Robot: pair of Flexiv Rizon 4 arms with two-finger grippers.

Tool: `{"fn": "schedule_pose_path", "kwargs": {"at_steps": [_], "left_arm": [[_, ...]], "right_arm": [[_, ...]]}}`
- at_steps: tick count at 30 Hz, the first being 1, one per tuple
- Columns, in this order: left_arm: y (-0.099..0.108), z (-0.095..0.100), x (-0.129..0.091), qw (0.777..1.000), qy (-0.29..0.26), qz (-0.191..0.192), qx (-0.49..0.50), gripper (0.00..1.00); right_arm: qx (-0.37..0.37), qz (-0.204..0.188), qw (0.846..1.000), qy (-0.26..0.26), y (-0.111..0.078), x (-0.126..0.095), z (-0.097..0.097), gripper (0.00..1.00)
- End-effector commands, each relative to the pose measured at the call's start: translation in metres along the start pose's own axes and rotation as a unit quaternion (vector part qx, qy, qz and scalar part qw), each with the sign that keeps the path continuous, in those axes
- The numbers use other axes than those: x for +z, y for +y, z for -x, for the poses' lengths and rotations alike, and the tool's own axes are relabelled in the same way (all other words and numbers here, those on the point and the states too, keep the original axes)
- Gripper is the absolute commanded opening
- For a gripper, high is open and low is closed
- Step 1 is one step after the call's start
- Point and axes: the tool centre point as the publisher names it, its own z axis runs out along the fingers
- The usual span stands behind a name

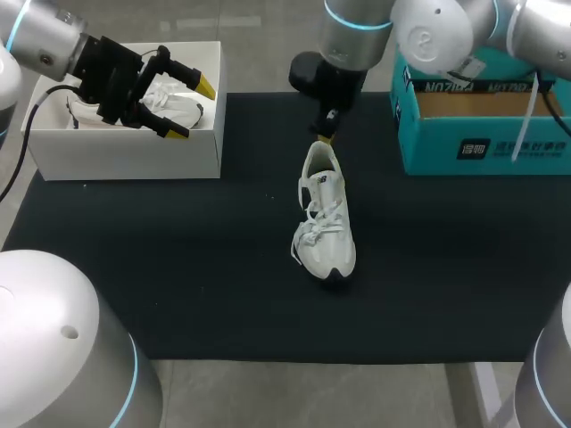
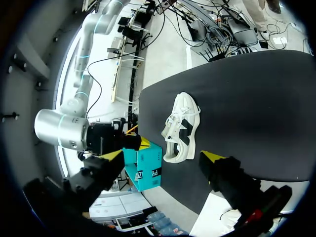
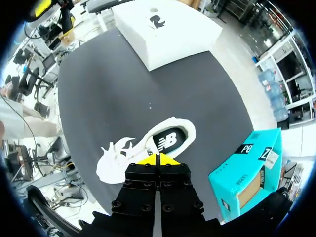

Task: Take the shoe out of the shoebox, open the shoe tongue, remove and reinsert the insole, then place the shoe into the shoebox

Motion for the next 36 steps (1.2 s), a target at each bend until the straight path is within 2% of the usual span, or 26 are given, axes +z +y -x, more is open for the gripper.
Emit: {"fn": "schedule_pose_path", "kwargs": {"at_steps": [1, 3, 5, 7, 11, 12, 15, 18, 21, 31, 34, 36], "left_arm": [[0.000, 0.000, 0.000, 1.000, 0.001, 0.000, 0.000, 1.00], [0.000, 0.000, 0.000, 1.000, 0.001, 0.000, 0.000, 1.00], [0.000, 0.000, 0.000, 1.000, 0.001, 0.000, 0.000, 1.00], [0.000, 0.000, 0.000, 1.000, 0.001, 0.000, 0.000, 1.00], [0.000, 0.000, 0.000, 1.000, 0.001, 0.000, 0.000, 1.00], [0.000, 0.000, 0.000, 1.000, 0.001, 0.000, 0.000, 1.00], [0.000, 0.000, 0.000, 1.000, 0.001, 0.000, 0.000, 1.00], [0.000, 0.000, 0.000, 1.000, 0.001, 0.000, 0.000, 1.00], [0.000, 0.000, 0.000, 1.000, 0.001, 0.000, 0.000, 1.00], [0.000, 0.000, 0.000, 1.000, 0.001, 0.000, 0.000, 1.00], [0.000, 0.000, 0.000, 1.000, 0.001, 0.000, 0.000, 1.00], [0.000, 0.000, 0.000, 1.000, 0.001, 0.000, 0.000, 1.00]], "right_arm": [[-0.193, -0.035, 0.980, -0.039, 0.015, 0.011, 0.006, 0.28], [-0.186, -0.030, 0.981, -0.041, 0.016, 0.013, 0.013, 0.44], [-0.183, -0.029, 0.982, -0.046, 0.015, 0.013, 0.019, 0.50], [-0.178, -0.024, 0.983, -0.047, 0.014, 0.012, 0.024, 0.71], [-0.175, -0.021, 0.983, -0.046, 0.014, 0.010, 0.029, 0.70], [-0.174, -0.021, 0.983, -0.046, 0.015, 0.009, 0.029, 0.78], [-0.175, -0.015, 0.983, -0.045, 0.014, 0.003, 0.027, 0.87], [-0.178, -0.016, 0.983, -0.047, 0.014, -0.002, 0.024, 0.90], [-0.179, -0.014, 0.983, -0.047, 0.012, -0.007, 0.022, 1.00], [-0.174, -0.026, 0.983, -0.051, 0.016, -0.002, 0.030, 1.00], [-0.158, -0.051, 0.985, -0.053, 0.018, 0.006, 0.035, 1.00], [-0.134, -0.060, 0.988, -0.055, 0.011, 0.002, 0.030, 1.00]]}}
